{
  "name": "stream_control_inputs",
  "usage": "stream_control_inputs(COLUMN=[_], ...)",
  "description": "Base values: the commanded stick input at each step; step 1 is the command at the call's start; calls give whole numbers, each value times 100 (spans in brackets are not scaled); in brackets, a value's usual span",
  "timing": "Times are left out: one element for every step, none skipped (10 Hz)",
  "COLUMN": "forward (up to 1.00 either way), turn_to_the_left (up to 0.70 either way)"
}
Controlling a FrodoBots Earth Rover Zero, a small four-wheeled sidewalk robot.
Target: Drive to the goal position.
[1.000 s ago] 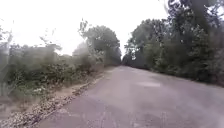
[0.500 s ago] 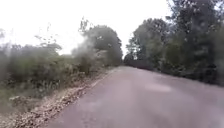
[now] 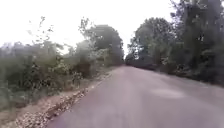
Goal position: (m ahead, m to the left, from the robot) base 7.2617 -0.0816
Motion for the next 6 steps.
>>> stream_control_inputs(forward=[100, 100, 100, 100, 100, 100], turn_to_the_left=[-36, -19, 0, 0, 0, 0])
